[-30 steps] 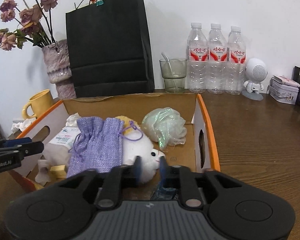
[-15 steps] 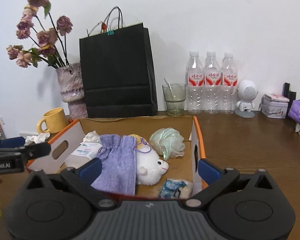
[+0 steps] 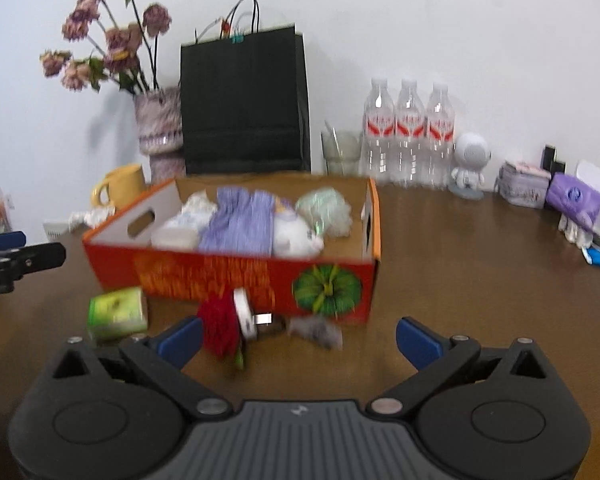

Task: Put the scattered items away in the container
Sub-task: 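Grasp the green tissue pack with the left tool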

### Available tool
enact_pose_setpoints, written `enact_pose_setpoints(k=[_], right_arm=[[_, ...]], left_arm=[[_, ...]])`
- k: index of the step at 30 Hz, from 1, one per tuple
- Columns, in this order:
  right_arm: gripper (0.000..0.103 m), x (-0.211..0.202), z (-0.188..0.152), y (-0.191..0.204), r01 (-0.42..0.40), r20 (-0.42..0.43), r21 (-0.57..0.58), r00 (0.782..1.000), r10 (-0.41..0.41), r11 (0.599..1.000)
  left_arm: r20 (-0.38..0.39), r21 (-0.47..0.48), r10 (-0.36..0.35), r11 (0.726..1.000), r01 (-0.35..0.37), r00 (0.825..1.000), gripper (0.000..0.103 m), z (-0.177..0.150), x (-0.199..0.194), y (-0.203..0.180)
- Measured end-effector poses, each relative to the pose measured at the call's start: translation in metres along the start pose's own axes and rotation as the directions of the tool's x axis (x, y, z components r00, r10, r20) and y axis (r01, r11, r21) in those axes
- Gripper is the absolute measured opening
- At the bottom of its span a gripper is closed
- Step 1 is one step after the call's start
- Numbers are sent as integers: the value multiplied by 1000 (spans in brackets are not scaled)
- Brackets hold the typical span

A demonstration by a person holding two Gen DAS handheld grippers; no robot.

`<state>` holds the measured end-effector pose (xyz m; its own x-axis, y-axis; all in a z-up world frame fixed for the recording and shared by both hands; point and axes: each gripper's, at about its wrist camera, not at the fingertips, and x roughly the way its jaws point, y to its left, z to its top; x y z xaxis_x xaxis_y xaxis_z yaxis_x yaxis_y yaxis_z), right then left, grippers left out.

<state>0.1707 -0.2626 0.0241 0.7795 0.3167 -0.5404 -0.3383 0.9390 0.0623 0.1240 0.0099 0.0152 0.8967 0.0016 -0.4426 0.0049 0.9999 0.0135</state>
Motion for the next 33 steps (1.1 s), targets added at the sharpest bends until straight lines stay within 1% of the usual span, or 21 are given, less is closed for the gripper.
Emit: enact_pose_setpoints(k=[3, 6, 12, 15, 19, 21, 22, 25, 28, 29, 30, 32, 33], right_arm=[[103, 3, -13, 0, -3, -37, 2, 999, 3, 1000], [103, 8, -18, 1, 7, -57, -3, 998, -7, 1000], [103, 15, -19, -3, 28, -64, -6, 998, -28, 1000], [100, 25, -16, -5, 48, -74, -26, 996, -50, 998], [94, 42, -10, -6, 77, -89, -61, 993, -82, 995], [93, 52, -7, -5, 91, -99, -84, 990, -99, 992], [91, 56, -5, -4, 93, -101, -95, 990, -102, 991], [82, 66, 0, -1, 94, -92, -129, 990, -106, 987], [78, 78, 5, 0, 82, -102, -144, 990, -98, 986], [73, 82, 6, 1, 81, -103, -147, 990, -97, 986], [70, 85, 7, 0, 79, -105, -149, 990, -95, 986], [60, 89, 8, 0, 70, -109, -145, 990, -86, 987], [58, 90, 8, -1, 64, -111, -137, 991, -80, 988]], left_arm=[[-44, 6, -6, 1000, 7, 999, 103, -14, 2, -1], [-77, 16, -5, 1000, 7, 997, 103, -21, 8, -3], [-99, 29, -9, 1000, 12, 995, 103, -23, 19, -4], [-118, 51, -5, 999, 11, 993, 103, -21, 30, -6], [-152, 98, 5, 995, 10, 988, 103, -17, 53, -8], [-175, 114, 3, 993, 17, 985, 103, -18, 63, -10], [-185, 118, -2, 993, 24, 983, 103, -19, 68, -10], [-206, 124, -22, 991, 49, 978, 103, -20, 78, -12], [-217, 114, -37, 991, 63, 976, 102, -22, 85, -13], [-223, 111, -40, 992, 67, 974, 102, -23, 87, -13], [-228, 113, -37, 991, 64, 973, 100, -23, 89, -14], [-218, 113, -35, 992, 61, 975, 99, -22, 89, -13], [-219, 108, -36, 992, 61, 975, 96, -22, 90, -13]])
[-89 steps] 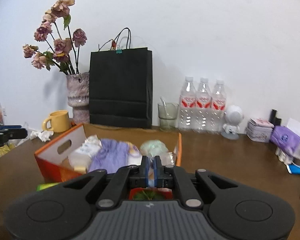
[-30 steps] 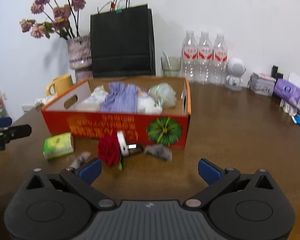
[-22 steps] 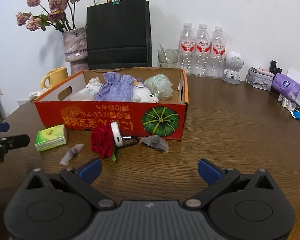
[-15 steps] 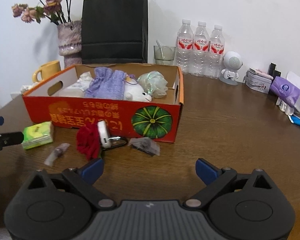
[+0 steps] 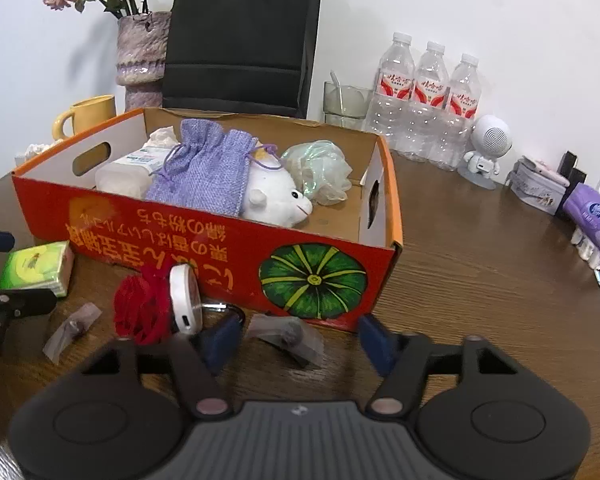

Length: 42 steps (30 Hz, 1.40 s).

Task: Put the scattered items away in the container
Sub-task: 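Grasp the green tissue pack with the left tool, then carry the tissue pack in the left tool and drop it into the box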

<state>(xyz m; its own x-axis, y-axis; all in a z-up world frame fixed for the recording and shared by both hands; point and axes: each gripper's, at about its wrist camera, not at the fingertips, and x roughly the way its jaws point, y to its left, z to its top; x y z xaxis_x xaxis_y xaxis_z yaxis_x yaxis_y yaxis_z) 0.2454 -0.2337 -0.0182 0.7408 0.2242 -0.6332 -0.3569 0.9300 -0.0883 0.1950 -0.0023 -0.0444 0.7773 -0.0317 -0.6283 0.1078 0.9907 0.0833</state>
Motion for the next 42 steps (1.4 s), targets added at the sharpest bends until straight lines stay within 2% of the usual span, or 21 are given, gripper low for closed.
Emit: enact_pose_setpoints(k=[4, 5, 7, 9, 11, 18, 29, 35, 40, 42], right_arm=[[31, 5, -2, -3, -26, -17, 24, 1000, 27, 999], [28, 4, -3, -5, -36, -10, 35, 999, 36, 999], [22, 1, -4, -7, -40, 4, 43, 999, 40, 998], [20, -2, -5, -9, -47, 22, 51, 999, 46, 998], [10, -5, -6, -10, -50, 39, 58, 998, 48, 997], [10, -14, -11, -16, -68, 70, 95, 996, 61, 993], [9, -39, -21, -22, -85, 121, 158, 990, 66, 984], [9, -76, -7, -21, -125, 199, 141, 975, 95, 982], [9, -84, 34, -24, -116, 259, 124, 963, 81, 985], [9, -78, 51, -24, -111, 266, 113, 961, 77, 987]], left_arm=[[-6, -9, -20, 1000, 20, 1000, 73, 1, 2, 2], [-4, -14, -26, 1000, 26, 1000, 70, 1, 2, 2], [-2, -25, -45, 999, 44, 999, 55, 0, 1, 4], [3, -27, -49, 998, 49, 999, 48, 0, -1, 4], [10, -21, -41, 999, 41, 999, 47, -1, -2, 2], [31, -3, -20, 1000, 20, 999, 46, -4, -6, -1], [49, -72, 11, 997, -8, 999, 46, -10, -26, 2], [177, -80, 7, 997, 8, 984, 46, 11, -65, 3], [288, -75, 31, 997, -10, 957, 46, 56, -78, 6], [302, -90, 42, 996, -15, 952, 46, 72, -72, 7]])
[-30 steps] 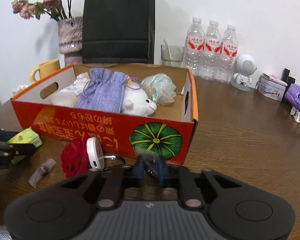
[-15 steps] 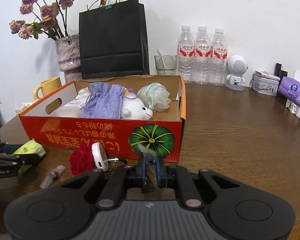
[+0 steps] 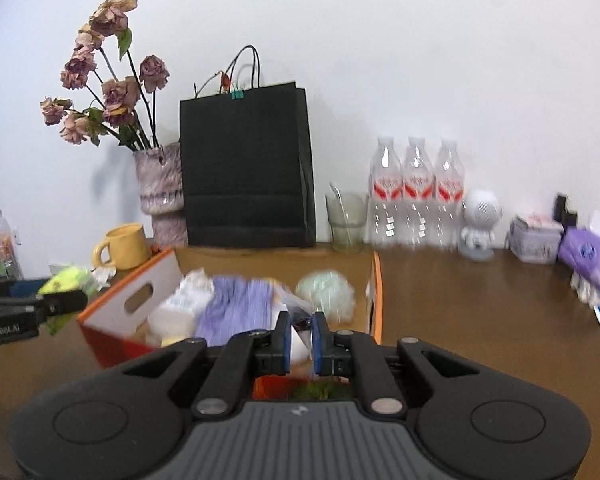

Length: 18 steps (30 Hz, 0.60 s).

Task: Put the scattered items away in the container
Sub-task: 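Carry the tissue pack in the left tool and drop it into the box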

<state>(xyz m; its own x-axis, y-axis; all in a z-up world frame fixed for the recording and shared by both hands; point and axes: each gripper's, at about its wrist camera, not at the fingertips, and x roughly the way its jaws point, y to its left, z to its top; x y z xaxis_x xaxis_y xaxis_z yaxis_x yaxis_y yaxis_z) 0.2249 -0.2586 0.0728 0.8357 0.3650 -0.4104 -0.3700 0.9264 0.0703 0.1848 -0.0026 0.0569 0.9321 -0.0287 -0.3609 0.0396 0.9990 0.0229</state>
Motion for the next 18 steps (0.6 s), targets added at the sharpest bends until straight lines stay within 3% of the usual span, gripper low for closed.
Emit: enact_pose_setpoints(k=[6, 11, 18], right_arm=[[9, 61, 16, 2, 56, -52, 34, 997, -54, 998], [10, 109, 5, -2, 73, -148, 40, 987, -66, 997], [10, 132, -8, -8, 90, -212, 14, 973, -85, 996]], left_arm=[[-69, -88, 48, 995, -54, 996, 46, 2, 55, 6], [-146, -69, 77, 994, -88, 986, 46, -10, 88, 12], [-202, -31, 75, 996, -83, 976, 47, -22, 106, 12]])
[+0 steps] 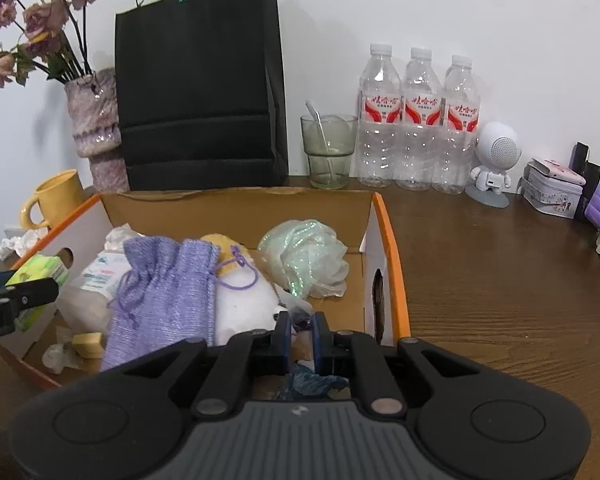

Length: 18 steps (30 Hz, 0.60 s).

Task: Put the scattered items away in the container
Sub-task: 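Carry the tissue pack in the left tool and drop it into the box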

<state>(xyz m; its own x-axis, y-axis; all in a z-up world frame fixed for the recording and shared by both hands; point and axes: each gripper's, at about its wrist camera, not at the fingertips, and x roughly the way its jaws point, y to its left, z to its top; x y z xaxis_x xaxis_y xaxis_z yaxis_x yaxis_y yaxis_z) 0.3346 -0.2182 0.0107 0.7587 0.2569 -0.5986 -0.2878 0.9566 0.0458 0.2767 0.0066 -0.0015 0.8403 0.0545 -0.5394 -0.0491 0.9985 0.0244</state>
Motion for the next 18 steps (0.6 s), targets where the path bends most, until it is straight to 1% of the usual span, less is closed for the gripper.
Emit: enact_pose_setpoints(k=[3, 5, 6, 7, 8, 9, 10, 11, 12, 13, 16, 18], right_arm=[[10, 3, 1, 2, 4, -2, -20, 1000, -4, 1000], [11, 5, 2, 3, 3, -5, -31, 1000, -3, 1000], [12, 5, 2, 4, -1, -6, -34, 1000, 1, 999], [16, 4, 2, 5, -8, -6, -35, 1000, 7, 999], [24, 4, 2, 5, -19, -5, -34, 1000, 19, 999], [35, 3, 2, 6, -35, -1, -28, 999, 35, 999], [57, 1, 3, 6, -38, 5, -24, 999, 38, 999], [81, 0, 3, 6, -34, 11, -20, 999, 34, 999], [84, -2, 2, 7, -27, 26, -21, 999, 28, 999], [86, -5, 3, 8, -30, 40, -24, 999, 31, 999], [91, -10, 5, 7, -37, 56, -15, 998, 38, 999], [91, -13, 5, 6, -43, 61, -8, 997, 43, 999]], left_arm=[[-14, 12, -2, 1000, 2, 1000, 47, -2, 4, -3], [-24, 18, 6, 1000, -5, 1000, 51, -4, 6, -4], [-26, 17, 9, 1000, -9, 1000, 61, -3, 6, -4], [-21, 13, 10, 1000, -10, 1000, 72, -3, 6, -4], [-10, 11, 7, 1000, -7, 1000, 77, -3, 4, -4], [6, 9, 2, 1000, -2, 1000, 86, -2, 1, -4], [23, 5, 1, 1000, -1, 1000, 97, -1, -3, -5], [40, 3, 3, 1000, -3, 999, 103, 0, -6, -6], [64, 5, 2, 1000, -2, 998, 103, 0, -9, -8], [78, 12, -3, 1000, 2, 997, 103, 1, -12, -10], [82, 18, -16, 1000, 14, 997, 103, 1, -14, -13], [78, 19, -18, 1000, 17, 997, 103, 1, -15, -14]])
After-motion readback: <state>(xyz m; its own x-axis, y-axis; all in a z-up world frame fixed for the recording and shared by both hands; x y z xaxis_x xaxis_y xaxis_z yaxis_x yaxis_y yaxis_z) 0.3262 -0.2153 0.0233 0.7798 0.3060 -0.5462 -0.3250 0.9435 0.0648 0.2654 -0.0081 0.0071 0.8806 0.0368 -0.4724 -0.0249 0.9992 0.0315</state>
